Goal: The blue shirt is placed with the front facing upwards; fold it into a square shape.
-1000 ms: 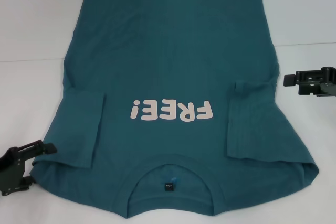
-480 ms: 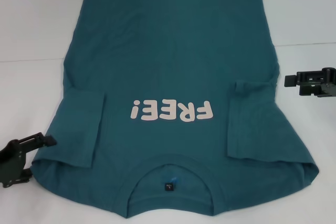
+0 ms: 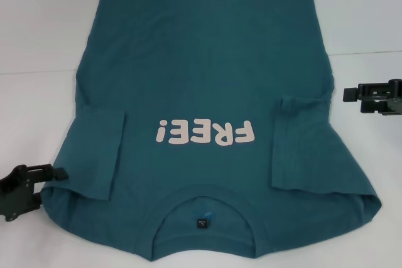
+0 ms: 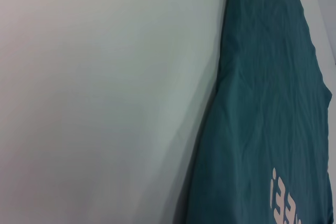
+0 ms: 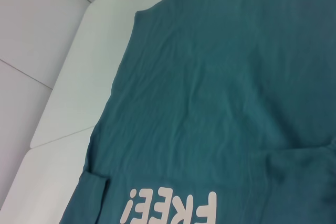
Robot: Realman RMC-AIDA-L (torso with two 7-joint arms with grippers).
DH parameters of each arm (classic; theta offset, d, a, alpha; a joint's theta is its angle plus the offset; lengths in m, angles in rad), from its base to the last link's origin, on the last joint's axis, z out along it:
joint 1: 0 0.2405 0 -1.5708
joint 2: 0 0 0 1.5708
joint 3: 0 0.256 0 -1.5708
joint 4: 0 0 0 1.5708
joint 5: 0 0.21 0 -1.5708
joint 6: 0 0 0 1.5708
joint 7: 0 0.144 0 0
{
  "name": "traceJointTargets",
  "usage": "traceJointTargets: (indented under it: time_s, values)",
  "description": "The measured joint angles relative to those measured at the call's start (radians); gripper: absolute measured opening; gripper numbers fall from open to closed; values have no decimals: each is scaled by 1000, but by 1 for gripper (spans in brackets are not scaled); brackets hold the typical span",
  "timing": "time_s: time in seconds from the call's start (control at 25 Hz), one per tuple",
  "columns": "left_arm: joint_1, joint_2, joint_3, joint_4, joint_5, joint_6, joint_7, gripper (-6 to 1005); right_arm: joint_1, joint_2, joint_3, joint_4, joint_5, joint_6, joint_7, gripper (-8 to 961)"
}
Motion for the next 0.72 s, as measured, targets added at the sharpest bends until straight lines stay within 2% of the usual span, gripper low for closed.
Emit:
traceJointTargets:
  time_s: [0.28, 0.52, 0.72]
  values:
    - [-1, 1, 0, 0, 1, 2, 19, 453, -1, 0, 0, 0, -2, -4, 0, 765]
    - [-3, 1, -1, 0, -5, 28, 54, 174, -5, -13, -7, 0, -7, -21, 0, 765]
    - [-7, 1, -10, 1, -37, 80, 104, 87, -18, -26, -5, 0, -8, -43, 0, 765]
